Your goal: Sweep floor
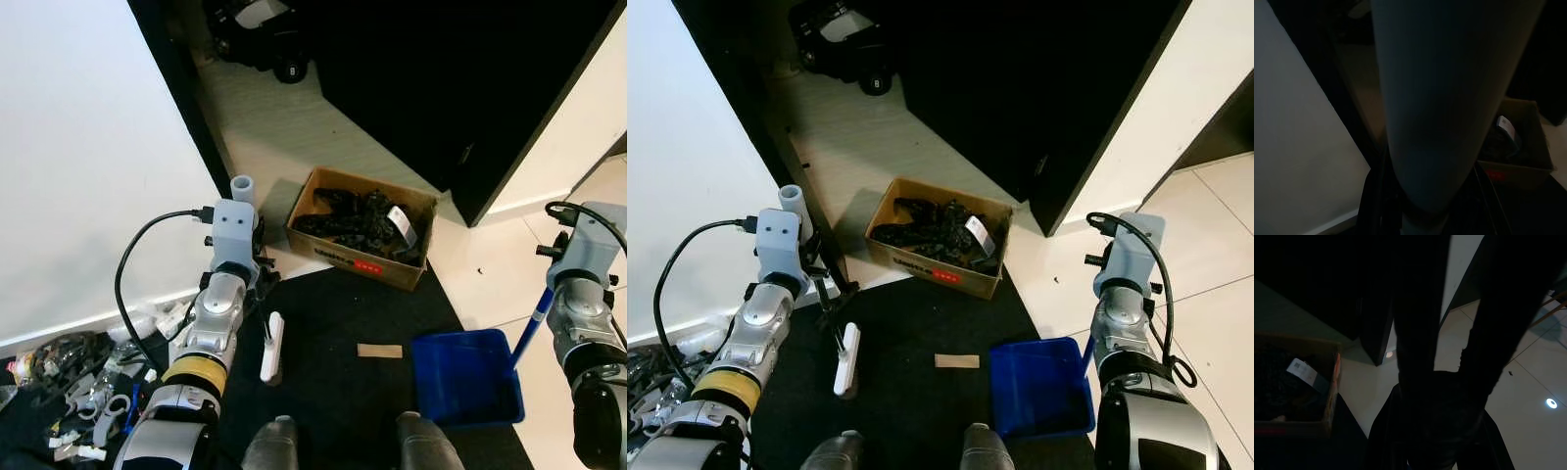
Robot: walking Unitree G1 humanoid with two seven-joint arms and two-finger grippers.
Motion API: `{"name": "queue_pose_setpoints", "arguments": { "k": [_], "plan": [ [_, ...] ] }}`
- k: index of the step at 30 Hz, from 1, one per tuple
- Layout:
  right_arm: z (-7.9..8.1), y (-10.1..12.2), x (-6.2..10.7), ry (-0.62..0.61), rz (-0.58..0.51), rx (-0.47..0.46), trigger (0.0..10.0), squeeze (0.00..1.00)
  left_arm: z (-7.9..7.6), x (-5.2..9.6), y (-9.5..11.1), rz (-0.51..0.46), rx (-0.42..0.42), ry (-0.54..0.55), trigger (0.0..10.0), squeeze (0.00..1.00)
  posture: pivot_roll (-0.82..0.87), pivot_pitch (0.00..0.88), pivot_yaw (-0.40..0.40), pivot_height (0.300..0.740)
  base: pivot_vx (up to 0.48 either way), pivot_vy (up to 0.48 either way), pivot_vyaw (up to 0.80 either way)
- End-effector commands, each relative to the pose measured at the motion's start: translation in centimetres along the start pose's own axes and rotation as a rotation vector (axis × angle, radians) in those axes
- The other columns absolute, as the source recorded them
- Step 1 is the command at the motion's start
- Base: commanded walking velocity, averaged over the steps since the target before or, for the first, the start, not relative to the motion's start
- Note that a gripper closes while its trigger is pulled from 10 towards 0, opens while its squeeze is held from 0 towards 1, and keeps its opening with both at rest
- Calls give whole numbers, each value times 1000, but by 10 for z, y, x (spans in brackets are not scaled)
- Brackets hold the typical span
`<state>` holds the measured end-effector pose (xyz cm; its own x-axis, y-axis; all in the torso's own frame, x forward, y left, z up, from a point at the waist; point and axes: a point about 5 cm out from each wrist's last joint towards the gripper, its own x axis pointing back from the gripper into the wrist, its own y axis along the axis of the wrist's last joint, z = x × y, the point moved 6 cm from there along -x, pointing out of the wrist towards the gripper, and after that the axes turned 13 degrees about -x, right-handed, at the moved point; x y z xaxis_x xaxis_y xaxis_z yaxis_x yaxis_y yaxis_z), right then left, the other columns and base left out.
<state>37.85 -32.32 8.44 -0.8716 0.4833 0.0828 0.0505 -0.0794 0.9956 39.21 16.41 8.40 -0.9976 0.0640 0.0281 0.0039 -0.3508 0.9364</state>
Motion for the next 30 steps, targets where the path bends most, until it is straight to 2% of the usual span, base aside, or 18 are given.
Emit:
{"name": "queue_pose_setpoints", "arguments": {
  "k": [1,4,10,16,30],
  "plan": [
    [2,-1,1,-9,3,-42,10000,0,0,7,-18,65,-10,-22,10000,0,37,188,34,740,0,0,0],
    [8,5,-1,2,-19,-87,10000,0,-1,7,-22,86,2,-13,10000,0,24,177,29,740,0,0,0],
    [19,12,-1,46,-54,-87,10000,0,-4,8,-27,111,48,6,10000,0,10,168,24,740,0,-44,0],
    [28,14,1,90,-66,-87,10000,0,-8,9,-29,125,75,15,10000,0,1,160,11,740,0,-427,0],
    [32,15,0,105,-66,-85,10000,0,-6,11,-33,139,96,40,10000,0,-1,154,-1,740,0,-480,0]
  ]
}}
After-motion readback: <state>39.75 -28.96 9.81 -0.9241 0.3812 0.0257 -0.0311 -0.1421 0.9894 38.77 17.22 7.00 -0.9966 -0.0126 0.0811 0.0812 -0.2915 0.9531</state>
